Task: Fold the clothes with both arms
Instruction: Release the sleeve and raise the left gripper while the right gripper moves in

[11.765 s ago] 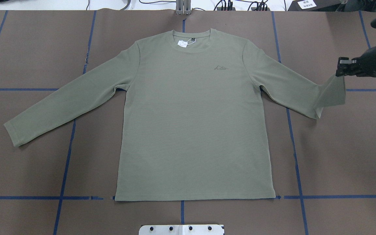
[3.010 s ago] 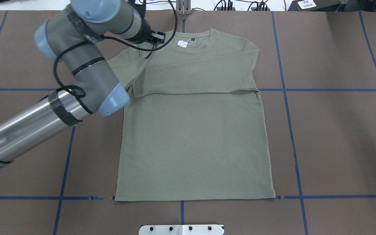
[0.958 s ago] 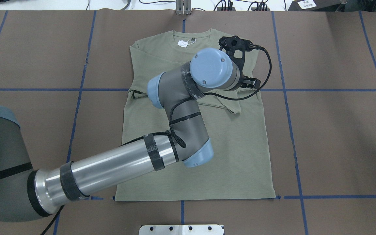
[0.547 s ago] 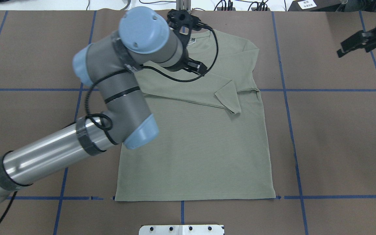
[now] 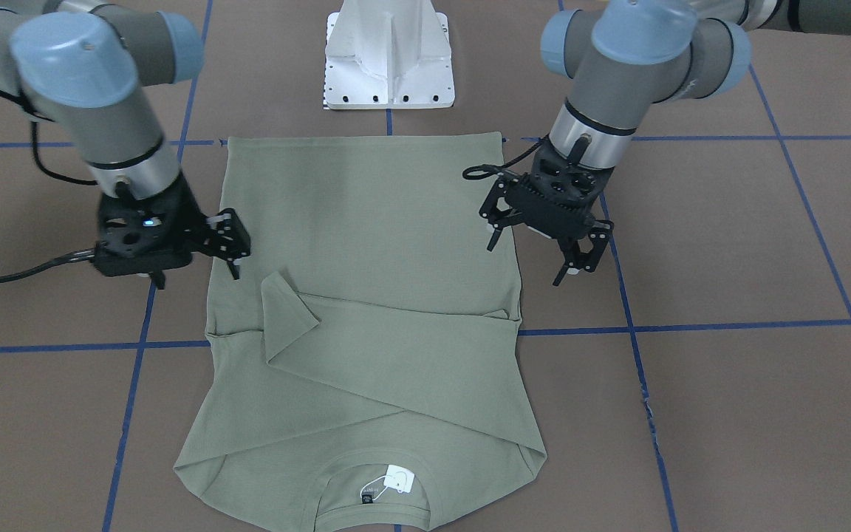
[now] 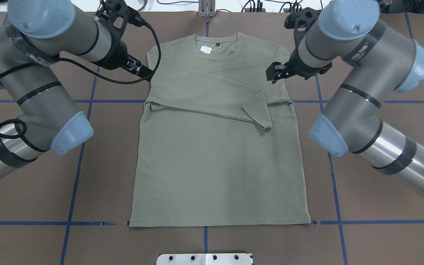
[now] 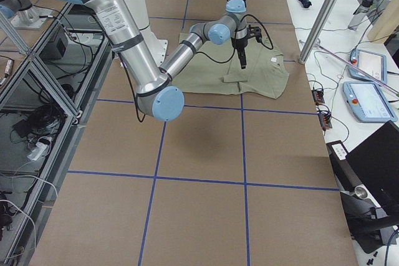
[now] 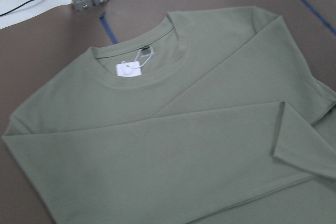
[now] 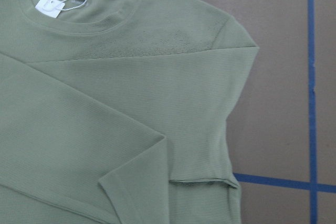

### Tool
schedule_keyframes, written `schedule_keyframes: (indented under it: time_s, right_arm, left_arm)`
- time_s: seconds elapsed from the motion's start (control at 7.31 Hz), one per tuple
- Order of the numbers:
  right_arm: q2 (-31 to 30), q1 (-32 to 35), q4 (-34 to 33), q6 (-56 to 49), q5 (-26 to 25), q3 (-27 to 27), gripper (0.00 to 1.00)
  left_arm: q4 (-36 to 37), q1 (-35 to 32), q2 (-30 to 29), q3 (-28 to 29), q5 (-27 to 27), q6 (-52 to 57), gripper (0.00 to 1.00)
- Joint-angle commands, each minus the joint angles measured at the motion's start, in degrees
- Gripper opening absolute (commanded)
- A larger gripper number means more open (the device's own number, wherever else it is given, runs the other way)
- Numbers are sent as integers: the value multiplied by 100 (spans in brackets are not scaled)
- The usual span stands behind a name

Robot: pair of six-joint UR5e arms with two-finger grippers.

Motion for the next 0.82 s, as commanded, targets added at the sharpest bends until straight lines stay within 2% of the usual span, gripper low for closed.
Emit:
schedule_keyframes:
  time_s: [0.0,0.41,0.68]
  right_arm:
    - [556,-781,2,388,-1014,-756,93]
    - [1040,-1082,11,362,-1490,-1626,83]
    - [1023,-1152,106,309,-1684,-1943,74]
  left_arm:
    - [-312,-115,373,-84,-135,79,100]
    - [-411,-107,576,-93,-143,35,100]
    - [-480,-107,620,-93,-143,-52,100]
